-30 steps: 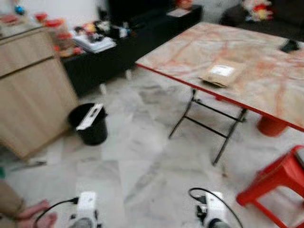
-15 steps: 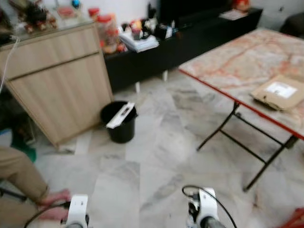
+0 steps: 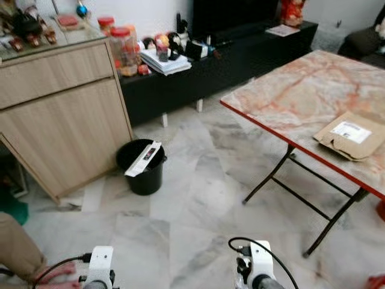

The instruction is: Picking trash to rubbish bin

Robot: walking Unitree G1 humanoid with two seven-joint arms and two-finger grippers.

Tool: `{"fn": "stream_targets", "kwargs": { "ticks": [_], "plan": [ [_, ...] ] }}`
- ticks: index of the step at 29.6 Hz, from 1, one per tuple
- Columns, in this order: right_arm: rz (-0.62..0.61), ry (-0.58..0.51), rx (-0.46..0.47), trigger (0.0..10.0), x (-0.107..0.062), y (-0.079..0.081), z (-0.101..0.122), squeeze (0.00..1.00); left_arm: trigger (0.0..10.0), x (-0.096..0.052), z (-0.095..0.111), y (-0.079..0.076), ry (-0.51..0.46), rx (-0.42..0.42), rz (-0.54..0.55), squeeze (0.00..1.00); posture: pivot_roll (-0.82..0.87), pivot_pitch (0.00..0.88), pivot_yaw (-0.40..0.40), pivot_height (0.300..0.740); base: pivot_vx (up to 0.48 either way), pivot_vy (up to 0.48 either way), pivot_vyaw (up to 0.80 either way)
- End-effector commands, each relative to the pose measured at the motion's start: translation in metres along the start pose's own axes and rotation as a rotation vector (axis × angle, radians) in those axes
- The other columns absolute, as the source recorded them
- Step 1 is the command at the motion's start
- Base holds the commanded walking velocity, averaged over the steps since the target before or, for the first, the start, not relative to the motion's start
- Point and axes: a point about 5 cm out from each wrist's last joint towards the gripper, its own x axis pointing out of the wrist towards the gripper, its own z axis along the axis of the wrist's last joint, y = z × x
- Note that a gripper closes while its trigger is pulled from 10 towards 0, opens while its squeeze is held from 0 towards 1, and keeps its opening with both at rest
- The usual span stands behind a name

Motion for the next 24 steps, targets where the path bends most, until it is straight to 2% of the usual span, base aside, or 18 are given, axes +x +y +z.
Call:
{"fn": "stream_targets", "kwargs": {
  "ticks": [1, 12, 19, 24],
  "plan": [
    [-0.018, -0.012, -0.004, 10.0, -0.0001, -0.0068, 0.0032, 0.0, 10.0, -0.0006, -0.003, -0.0055, 0.012, 0.014, -0.017, 0.0, -0.02, 0.008, -0.012, 0.74, 0.349, 0.0, 0.0],
    [-0.014, -0.015, 0.017, 10.0, 0.0001, -0.0069, 0.004, 0.0, 10.0, -0.0005, -0.0025, -0.0066, 0.009, 0.012, -0.018, 0.0, -0.02, 0.0, -0.015, 0.74, 0.342, 0.0, 0.09],
    [-0.011, -0.016, -0.012, 10.0, 0.0001, -0.0071, 0.0046, 0.0, 10.0, -0.0005, -0.0023, -0.0071, 0.009, 0.012, -0.018, 0.0, -0.02, 0.004, -0.017, 0.74, 0.344, 0.0, 0.0],
    [-0.004, -0.025, -0.02, 10.0, 0.0001, -0.0059, 0.0054, 0.0, 10.0, -0.0008, -0.0036, -0.0057, 0.011, 0.008, -0.007, 0.0, -0.02, 0.022, -0.023, 0.74, 0.346, 0.0, 0.8]
  ]
}}
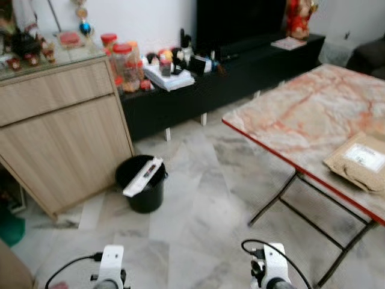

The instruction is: Picking trash to rubbish bin

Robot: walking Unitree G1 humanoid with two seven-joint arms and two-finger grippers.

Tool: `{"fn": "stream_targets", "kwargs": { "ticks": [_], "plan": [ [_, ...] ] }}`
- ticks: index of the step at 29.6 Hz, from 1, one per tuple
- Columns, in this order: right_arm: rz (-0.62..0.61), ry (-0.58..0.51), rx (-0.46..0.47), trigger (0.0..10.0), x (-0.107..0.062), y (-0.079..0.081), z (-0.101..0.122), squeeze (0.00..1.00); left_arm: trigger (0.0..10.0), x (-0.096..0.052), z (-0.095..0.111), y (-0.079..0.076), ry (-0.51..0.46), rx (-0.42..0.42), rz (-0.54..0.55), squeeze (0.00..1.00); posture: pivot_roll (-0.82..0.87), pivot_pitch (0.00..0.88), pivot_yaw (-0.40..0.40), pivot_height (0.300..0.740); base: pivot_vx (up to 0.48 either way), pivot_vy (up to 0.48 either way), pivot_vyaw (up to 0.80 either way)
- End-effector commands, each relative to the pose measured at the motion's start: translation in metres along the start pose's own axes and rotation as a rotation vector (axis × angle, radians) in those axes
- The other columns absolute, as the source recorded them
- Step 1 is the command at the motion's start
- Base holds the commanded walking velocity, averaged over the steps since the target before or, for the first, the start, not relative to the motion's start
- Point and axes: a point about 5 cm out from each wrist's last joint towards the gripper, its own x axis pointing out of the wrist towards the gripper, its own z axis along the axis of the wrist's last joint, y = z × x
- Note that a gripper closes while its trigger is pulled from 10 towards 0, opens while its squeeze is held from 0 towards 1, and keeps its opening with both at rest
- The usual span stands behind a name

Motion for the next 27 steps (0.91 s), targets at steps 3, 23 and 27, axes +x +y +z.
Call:
{"fn": "stream_targets", "kwargs": {
  "ticks": [3, 23, 27],
  "plan": [
    [0.018, -0.037, -0.009, 10.0, 0.0024, 0.0049, 0.0097, 0.0, 10.0, -0.0007, -0.0036, 0.0042, 0.013, 0.013, 0.014, 0.0, -0.02, 0.026, -0.024, 0.74, 0.352, 0.0, 0.8],
    [0.007, -0.036, 0.036, 10.0, 0.0026, 0.0051, 0.0096, 0.0, 10.0, -0.0008, -0.0041, 0.0065, 0.015, 0.008, 0.022, 0.0, -0.02, 0.044, -0.02, 0.74, 0.355, 0.0, 0.27],
    [0.008, -0.036, 0.039, 10.0, 0.0026, 0.0052, 0.0095, 0.0, 10.0, -0.0008, -0.0041, 0.0067, 0.015, 0.008, 0.023, 0.0, -0.02, 0.047, -0.019, 0.74, 0.356, 0.0, 0.0]
  ]
}}
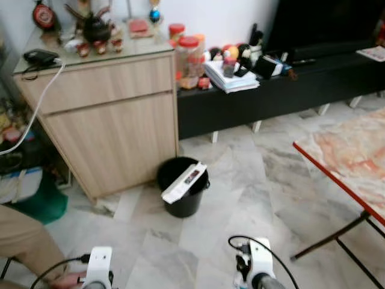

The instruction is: Picking trash to rubbish bin

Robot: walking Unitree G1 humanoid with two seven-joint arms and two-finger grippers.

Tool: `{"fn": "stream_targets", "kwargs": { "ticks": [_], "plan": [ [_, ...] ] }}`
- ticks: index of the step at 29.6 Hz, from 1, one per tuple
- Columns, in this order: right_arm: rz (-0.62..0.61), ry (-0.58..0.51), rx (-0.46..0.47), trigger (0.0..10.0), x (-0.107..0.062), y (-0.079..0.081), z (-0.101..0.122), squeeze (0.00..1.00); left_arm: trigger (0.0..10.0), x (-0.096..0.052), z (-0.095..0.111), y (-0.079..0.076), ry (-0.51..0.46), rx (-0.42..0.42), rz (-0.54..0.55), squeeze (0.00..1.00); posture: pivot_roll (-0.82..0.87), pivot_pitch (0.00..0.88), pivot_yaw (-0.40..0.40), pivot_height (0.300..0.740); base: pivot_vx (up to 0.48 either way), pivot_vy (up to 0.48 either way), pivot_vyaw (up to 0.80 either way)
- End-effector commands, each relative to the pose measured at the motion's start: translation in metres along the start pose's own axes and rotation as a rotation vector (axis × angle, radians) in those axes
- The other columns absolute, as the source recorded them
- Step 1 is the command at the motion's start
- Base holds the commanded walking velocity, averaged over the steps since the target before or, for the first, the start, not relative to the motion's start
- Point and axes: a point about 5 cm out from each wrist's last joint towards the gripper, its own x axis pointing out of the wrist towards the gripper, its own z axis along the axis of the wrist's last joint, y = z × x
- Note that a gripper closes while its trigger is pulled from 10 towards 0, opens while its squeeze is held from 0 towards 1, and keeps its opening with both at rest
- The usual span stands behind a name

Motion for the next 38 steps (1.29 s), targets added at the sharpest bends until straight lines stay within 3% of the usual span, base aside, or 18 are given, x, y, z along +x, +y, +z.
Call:
{"fn": "stream_targets", "kwargs": {
  "ticks": [1, 11, 16, 38],
  "plan": [
    [0.024, -0.033, 0.012, 10.0, 0.0032, 0.01, 0.0097, 0.0, 10.0, -0.0004, -0.002, 0.0131, 0.009, 0.017, 0.033, 0.0, -0.01, 0.05, -0.019, 0.74, 0.36, 0.0, 0.0],
    [0.031, -0.043, -0.013, 10.0, 0.0032, 0.0115, 0.0107, 0.0, 10.0, -0.0004, -0.0022, 0.0142, 0.012, 0.022, 0.038, 0.0, -0.01, 0.054, -0.018, 0.74, 0.399, 0.0, 0.0],
    [0.033, -0.044, -0.02, 10.0, 0.0031, 0.0119, 0.0105, 0.0, 10.0, -0.0005, -0.0025, 0.0141, 0.013, 0.022, 0.039, 0.0, -0.01, 0.055, -0.017, 0.74, 0.48, 0.0, 0.8],
    [0.032, -0.044, 0.009, 10.0, 0.0035, 0.0116, 0.0116, 0.0, 10.0, -0.0007, -0.0036, 0.0133, 0.016, 0.018, 0.037, 0.0, -0.01, 0.057, -0.021, 0.74, 0.48, 0.0, 0.0]
  ]
}}
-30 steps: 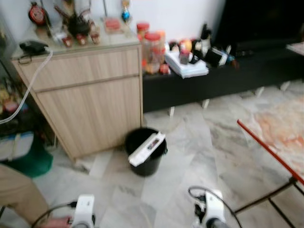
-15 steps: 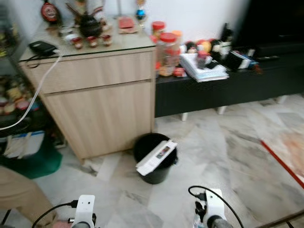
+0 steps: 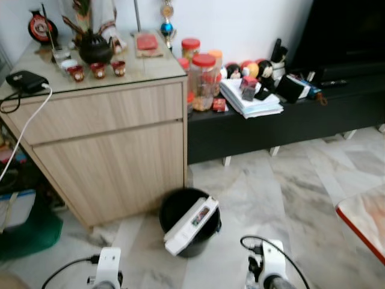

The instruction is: Picking trash to rubbish bin

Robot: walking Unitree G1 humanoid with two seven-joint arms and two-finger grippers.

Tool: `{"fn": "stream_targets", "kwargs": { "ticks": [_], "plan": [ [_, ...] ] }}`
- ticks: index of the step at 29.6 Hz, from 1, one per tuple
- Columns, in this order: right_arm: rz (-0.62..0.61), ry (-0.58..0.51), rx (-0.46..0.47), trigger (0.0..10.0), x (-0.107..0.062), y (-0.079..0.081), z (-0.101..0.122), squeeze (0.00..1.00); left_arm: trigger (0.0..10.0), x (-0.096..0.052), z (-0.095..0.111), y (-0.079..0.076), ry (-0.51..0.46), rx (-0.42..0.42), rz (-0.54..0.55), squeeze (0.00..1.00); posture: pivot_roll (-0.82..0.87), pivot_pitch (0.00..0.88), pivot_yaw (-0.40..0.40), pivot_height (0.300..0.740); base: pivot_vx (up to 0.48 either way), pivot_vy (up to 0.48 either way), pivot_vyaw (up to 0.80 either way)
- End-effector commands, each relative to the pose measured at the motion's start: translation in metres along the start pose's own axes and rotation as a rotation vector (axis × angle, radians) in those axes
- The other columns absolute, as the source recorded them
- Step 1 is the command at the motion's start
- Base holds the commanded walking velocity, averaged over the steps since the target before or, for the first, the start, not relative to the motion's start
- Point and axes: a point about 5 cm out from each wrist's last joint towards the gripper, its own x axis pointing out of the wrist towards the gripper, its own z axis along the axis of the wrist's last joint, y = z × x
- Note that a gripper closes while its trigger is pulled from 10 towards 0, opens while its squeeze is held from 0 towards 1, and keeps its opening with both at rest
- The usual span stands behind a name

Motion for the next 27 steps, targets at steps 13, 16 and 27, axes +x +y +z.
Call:
{"fn": "stream_targets", "kwargs": {
  "ticks": [13, 16, 27],
  "plan": [
    [0.01, -0.018, -0.034, 10.0, 0.0015, 0.0004, 0.0063, 0.0, 10.0, 0.0005, 0.0013, -0.0001, 0.002, 0.011, 0.001, 0.0, -0.01, 0.057, -0.022, 0.74, 0.48, 0.0, 0.08],
    [0.012, -0.02, -0.032, 10.0, 0.0016, 0.0012, 0.0066, 0.0, 10.0, 0.0005, 0.0017, -0.0001, 0.001, 0.015, 0.001, 0.0, -0.01, 0.057, -0.022, 0.74, 0.48, 0.0, 0.6],
    [0.024, -0.03, -0.049, 10.0, 0.0034, 0.0041, 0.0123, 0.0, 10.0, 0.0007, 0.0028, -0.0004, -0.005, 0.03, 0.003, 0.0, -0.01, 0.055, -0.022, 0.74, 0.088, 0.0, 0.09]
  ]
}}
